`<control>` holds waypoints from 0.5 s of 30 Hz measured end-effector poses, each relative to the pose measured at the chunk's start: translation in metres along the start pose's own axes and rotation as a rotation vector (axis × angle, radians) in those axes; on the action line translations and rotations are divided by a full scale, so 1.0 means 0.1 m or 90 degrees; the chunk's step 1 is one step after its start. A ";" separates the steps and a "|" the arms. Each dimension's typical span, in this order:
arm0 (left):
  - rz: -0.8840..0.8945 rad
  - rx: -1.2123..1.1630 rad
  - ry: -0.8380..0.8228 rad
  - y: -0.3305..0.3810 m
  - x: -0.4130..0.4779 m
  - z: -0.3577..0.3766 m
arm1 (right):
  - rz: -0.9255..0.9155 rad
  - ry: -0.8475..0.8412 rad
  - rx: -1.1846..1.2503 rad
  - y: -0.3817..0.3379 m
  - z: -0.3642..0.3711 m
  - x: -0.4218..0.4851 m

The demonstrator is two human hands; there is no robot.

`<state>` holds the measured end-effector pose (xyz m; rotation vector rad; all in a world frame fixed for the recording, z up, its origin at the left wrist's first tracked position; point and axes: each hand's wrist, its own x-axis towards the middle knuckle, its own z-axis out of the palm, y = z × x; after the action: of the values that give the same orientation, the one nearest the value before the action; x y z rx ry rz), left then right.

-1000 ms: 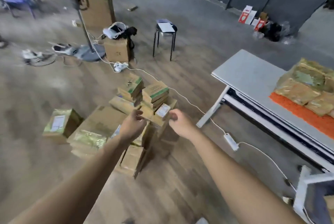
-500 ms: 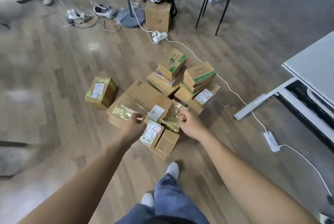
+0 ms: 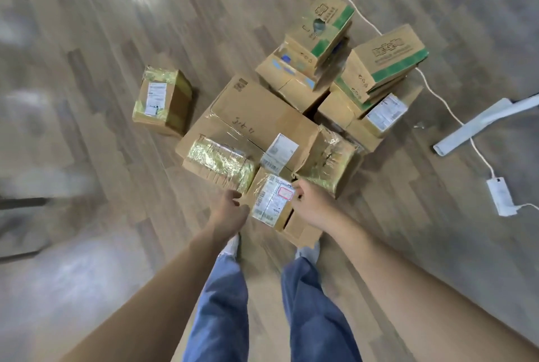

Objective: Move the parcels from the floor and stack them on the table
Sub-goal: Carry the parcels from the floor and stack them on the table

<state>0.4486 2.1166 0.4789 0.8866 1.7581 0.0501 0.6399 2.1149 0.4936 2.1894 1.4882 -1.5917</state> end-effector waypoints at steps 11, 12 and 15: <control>-0.081 -0.127 0.013 -0.51 1.52 -0.36 | -0.110 0.047 -0.257 -0.61 0.98 1.59; -0.086 -0.154 0.013 -0.53 1.58 -0.38 | -0.109 0.060 -0.287 -0.62 1.04 1.69; -0.102 -0.253 -0.013 -0.54 1.68 -0.44 | -0.078 0.076 -0.295 -0.68 1.14 1.90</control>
<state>0.3646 2.1926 0.3363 0.4565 1.7144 0.2749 0.5127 2.2152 0.3276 1.9853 1.8310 -1.0140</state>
